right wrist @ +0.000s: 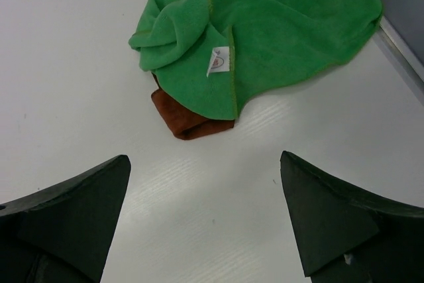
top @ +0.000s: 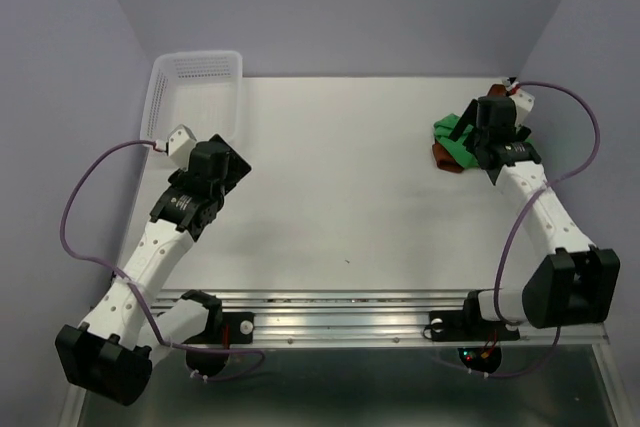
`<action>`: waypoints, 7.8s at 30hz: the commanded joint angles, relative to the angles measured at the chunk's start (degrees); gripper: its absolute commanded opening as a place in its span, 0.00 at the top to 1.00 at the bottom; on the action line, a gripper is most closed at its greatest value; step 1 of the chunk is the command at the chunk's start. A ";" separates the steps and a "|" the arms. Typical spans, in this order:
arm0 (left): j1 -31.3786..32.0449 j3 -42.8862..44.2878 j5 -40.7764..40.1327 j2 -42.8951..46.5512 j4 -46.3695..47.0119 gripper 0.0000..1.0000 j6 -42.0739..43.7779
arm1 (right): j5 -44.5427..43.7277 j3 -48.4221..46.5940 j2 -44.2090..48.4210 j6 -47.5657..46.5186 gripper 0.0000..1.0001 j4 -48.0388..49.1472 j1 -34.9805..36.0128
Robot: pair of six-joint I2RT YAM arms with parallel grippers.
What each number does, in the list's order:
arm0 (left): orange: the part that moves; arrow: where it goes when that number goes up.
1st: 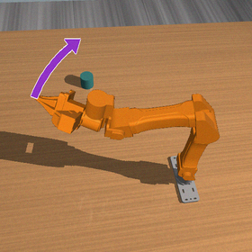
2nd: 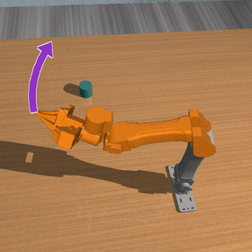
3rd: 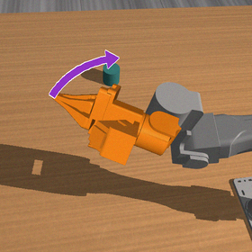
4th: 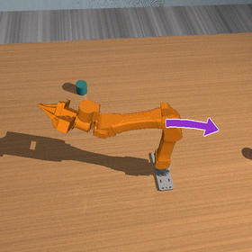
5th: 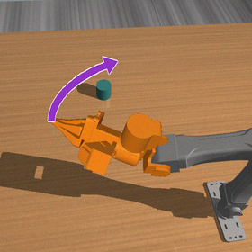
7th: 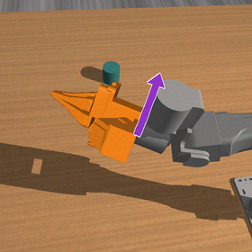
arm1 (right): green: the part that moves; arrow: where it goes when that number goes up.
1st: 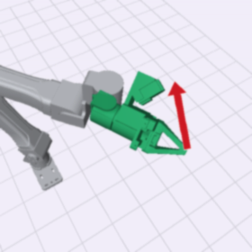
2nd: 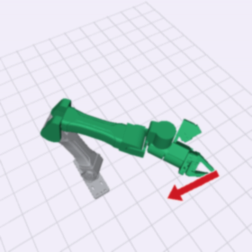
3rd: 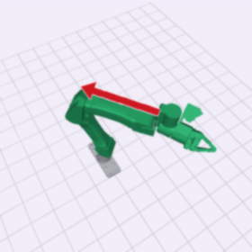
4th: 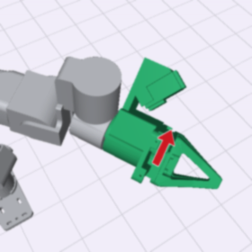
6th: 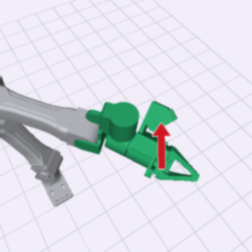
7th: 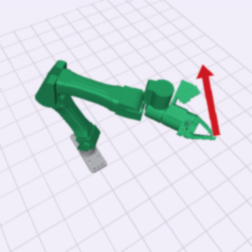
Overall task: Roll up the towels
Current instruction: Grab a towel with the right arm, then move the towel to the center of the board, then flatten the towel
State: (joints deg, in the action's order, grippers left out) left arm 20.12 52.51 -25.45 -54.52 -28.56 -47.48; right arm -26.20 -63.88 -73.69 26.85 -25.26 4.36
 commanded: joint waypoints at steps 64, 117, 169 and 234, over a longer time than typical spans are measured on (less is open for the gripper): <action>-1.57 -1.27 4.98 6.35 1.75 0.01 2.05 | 62.14 -49.61 -14.82 -7.09 0.99 -1.66 16.65; 5.19 -16.65 21.94 -7.89 13.88 0.01 -2.17 | 11.69 11.23 -13.04 -14.11 0.02 2.41 62.34; 33.49 1.01 16.49 -36.00 11.07 0.18 -10.96 | -0.79 19.40 10.32 2.77 0.99 -1.73 31.15; -5.17 13.32 12.00 -2.26 -6.69 1.00 5.91 | -15.47 -0.45 21.13 -11.12 0.99 0.38 17.52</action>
State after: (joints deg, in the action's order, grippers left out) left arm 18.81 62.70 -13.87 -59.55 -33.63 -45.30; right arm -37.56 -59.77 -55.00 18.31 -27.00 22.57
